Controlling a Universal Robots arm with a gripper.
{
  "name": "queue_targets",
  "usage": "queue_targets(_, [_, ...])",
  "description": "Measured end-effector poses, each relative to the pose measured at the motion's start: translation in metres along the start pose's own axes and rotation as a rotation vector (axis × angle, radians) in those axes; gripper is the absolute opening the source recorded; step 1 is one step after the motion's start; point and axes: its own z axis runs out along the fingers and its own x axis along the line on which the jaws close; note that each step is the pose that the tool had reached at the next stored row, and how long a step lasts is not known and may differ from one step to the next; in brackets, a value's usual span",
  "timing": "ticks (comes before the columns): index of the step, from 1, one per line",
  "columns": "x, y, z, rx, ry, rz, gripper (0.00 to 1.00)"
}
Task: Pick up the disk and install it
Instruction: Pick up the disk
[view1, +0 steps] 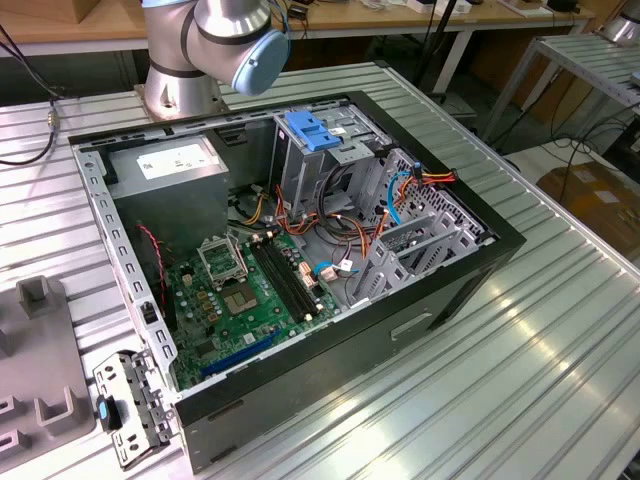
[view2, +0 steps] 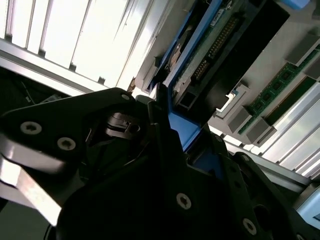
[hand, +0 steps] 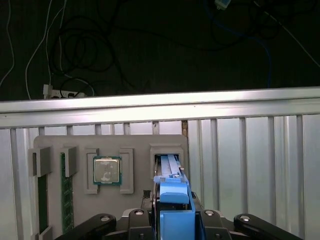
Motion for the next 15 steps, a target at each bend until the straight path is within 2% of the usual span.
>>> queue_targets(15, [0.0000, 0.0000, -0.0014, 0.0000, 0.0000, 0.002, 0.37])
